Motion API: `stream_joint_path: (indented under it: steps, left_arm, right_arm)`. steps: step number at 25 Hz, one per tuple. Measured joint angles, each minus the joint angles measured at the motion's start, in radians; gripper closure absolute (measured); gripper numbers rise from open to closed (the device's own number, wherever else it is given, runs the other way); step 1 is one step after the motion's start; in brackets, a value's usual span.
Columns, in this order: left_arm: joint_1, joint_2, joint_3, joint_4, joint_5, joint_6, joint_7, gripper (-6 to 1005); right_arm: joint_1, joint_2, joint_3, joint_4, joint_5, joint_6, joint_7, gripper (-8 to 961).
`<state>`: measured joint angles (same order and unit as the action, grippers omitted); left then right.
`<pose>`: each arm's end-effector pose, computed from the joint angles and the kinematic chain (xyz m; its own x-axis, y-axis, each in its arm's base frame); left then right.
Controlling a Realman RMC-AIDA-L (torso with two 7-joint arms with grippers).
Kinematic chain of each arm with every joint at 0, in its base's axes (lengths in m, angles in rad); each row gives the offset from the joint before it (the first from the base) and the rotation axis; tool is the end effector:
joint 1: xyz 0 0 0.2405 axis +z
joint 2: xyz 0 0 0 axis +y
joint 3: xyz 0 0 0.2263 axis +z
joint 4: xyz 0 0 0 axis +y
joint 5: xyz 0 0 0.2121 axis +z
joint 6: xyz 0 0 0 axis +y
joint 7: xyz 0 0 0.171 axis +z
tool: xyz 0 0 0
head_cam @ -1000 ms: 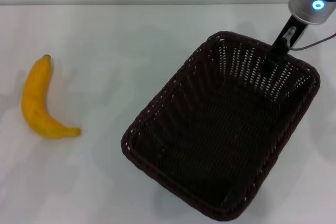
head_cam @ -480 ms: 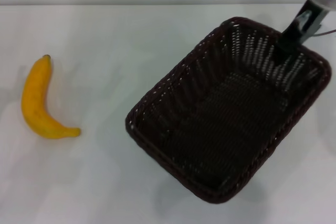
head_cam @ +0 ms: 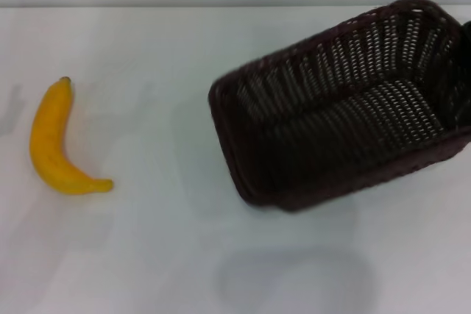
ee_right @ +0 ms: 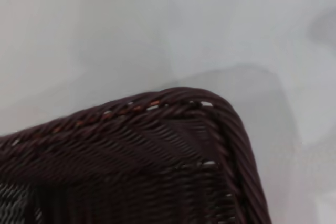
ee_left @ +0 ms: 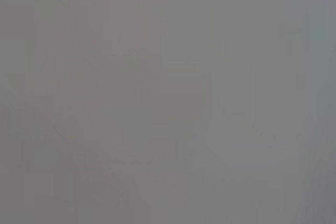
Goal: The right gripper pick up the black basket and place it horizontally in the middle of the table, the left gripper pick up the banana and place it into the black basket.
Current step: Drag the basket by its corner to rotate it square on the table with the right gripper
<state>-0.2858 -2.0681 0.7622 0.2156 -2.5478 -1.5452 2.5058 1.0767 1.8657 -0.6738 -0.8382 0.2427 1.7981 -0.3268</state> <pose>-0.3190 0.2988 0.1055 0.4526 -0.3736 0.8097 0.8368 -0.1358 -0.5304 0.1697 0.4085 0.0978 0.2215 -0.9749 -0.0238 -0.8788 -0.1890 -0.4382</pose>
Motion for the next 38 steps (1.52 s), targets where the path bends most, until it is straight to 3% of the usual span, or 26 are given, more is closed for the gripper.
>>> stream_joint_path:
  steps: [2,6,8,11,16,21,27,34,38]
  left_arm:
    - [-0.002,0.002,0.000,0.008,0.000,0.002,0.007,150]
    - [-0.007,0.015,0.002,0.018,-0.001,0.003,0.004,150]
    - [-0.018,0.038,0.006,0.020,0.001,0.009,-0.002,150]
    - [-0.020,0.049,0.006,0.020,0.002,0.011,-0.002,150]
    - [-0.014,0.051,0.005,0.023,-0.003,0.009,-0.002,151]
    - [-0.003,0.046,0.002,0.024,-0.005,0.005,-0.002,151]
    - [0.004,0.040,0.002,0.024,-0.005,0.002,-0.002,152]
    - [0.005,0.024,0.002,0.024,-0.002,0.001,0.000,153]
    - [0.004,0.018,0.002,0.024,-0.004,0.000,0.001,153]
  right_arm:
    - [-0.029,0.005,0.046,-0.020,0.009,0.009,0.013,787]
    - [-0.092,0.038,0.111,-0.063,0.049,0.011,0.020,797]
    - [-0.115,0.055,0.113,-0.073,0.060,0.015,0.026,797]
    - [-0.136,0.084,0.084,-0.098,0.071,0.028,0.028,797]
    - [-0.156,0.101,0.032,-0.124,0.110,0.035,0.016,797]
    - [-0.185,0.102,-0.038,-0.155,0.165,0.037,-0.002,798]
    - [-0.218,0.105,-0.015,-0.156,0.195,0.033,0.000,798]
    - [-0.248,0.088,0.017,-0.158,0.196,0.038,0.002,798]
    - [-0.251,0.088,0.011,-0.167,0.197,0.046,-0.033,798]
